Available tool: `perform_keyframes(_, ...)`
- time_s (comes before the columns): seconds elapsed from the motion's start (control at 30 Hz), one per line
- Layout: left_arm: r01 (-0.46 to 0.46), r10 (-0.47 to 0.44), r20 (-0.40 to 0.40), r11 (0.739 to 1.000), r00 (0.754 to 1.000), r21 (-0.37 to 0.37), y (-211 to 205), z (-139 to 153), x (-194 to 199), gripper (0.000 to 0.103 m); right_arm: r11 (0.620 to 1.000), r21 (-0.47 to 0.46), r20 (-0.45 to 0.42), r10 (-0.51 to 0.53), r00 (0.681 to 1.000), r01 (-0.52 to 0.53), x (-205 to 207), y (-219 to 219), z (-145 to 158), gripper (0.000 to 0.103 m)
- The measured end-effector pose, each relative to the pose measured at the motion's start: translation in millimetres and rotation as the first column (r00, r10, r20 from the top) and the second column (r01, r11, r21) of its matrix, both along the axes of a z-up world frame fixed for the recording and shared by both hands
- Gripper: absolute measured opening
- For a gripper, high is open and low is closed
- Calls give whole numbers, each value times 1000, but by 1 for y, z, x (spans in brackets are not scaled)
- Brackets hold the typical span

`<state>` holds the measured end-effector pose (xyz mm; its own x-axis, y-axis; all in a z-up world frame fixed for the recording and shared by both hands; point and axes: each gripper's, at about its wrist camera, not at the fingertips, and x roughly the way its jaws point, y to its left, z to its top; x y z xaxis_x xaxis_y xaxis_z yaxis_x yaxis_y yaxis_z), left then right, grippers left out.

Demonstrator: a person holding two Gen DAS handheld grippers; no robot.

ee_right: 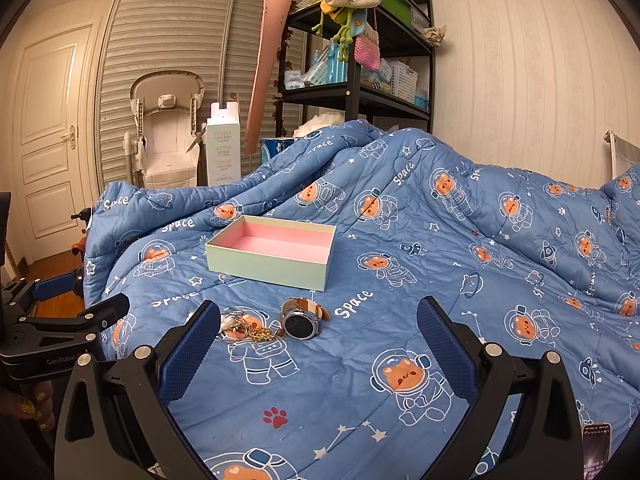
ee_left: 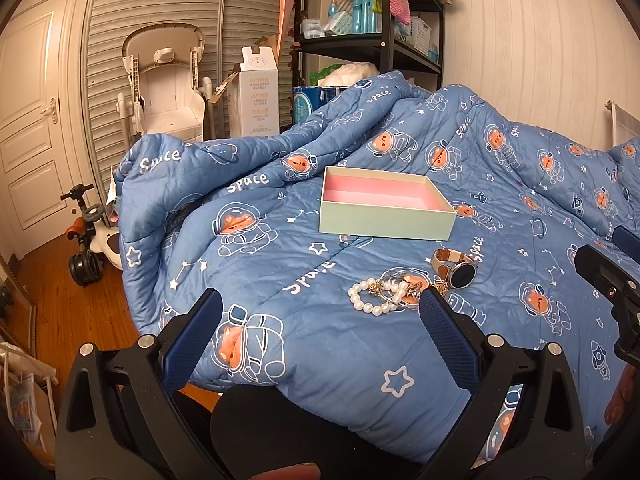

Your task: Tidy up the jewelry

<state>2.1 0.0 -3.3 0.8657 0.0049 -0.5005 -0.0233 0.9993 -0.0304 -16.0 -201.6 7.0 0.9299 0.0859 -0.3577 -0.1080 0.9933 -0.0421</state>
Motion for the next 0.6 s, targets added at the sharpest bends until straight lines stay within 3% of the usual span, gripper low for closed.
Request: perform_keyframes(0.6,-1,1,-4,1000,1000,2,3,-5,-1,97,1000,-1,0,1,1000,-1,0,0,0,96)
